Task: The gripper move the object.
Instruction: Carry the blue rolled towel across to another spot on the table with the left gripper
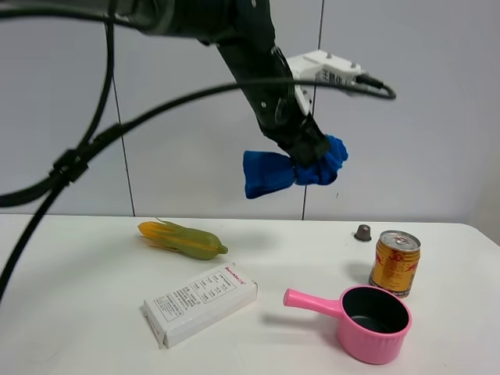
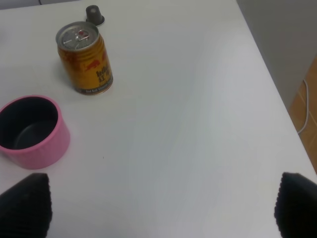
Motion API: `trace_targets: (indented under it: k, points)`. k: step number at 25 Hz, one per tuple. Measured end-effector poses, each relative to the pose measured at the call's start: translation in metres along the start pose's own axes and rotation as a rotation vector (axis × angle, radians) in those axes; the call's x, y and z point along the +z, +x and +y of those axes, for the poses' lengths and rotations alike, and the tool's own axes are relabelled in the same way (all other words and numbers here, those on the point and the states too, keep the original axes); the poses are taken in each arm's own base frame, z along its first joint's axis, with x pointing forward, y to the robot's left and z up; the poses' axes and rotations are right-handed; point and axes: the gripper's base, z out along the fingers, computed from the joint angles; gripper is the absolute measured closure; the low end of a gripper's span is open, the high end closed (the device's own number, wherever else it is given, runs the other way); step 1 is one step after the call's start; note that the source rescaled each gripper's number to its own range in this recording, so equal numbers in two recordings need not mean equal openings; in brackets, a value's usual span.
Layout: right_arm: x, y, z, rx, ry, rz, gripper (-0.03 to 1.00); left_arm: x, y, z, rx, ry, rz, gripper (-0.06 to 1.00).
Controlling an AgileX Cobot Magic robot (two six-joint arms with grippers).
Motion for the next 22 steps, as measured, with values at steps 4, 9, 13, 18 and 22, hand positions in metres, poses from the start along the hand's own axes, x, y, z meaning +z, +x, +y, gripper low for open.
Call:
trace_targets:
  k: [4, 9, 13, 18, 22]
  points:
    - [0.0, 0.0, 0.0, 0.0, 0.0, 0.0, -0.03, -0.038, 0.007, 0.011, -0.22, -0.019, 0.132, 0.93]
    - [0.0, 0.0, 0.0, 0.0, 0.0, 0.0, -0.03, -0.063, 0.029, 0.043, -0.441, -0.111, 0.262, 0.93]
    - [0.0, 0.0, 0.0, 0.0, 0.0, 0.0, -0.03, -0.072, 0.05, 0.069, -0.498, -0.161, 0.305, 0.93]
    - [0.0, 0.0, 0.0, 0.0, 0.0, 0.0, -0.03, -0.075, 0.085, 0.089, -0.549, -0.18, 0.382, 0.93]
    - [0.0, 0.0, 0.0, 0.0, 0.0, 0.0, -0.03, -0.073, 0.114, 0.097, -0.59, -0.2, 0.39, 0.93]
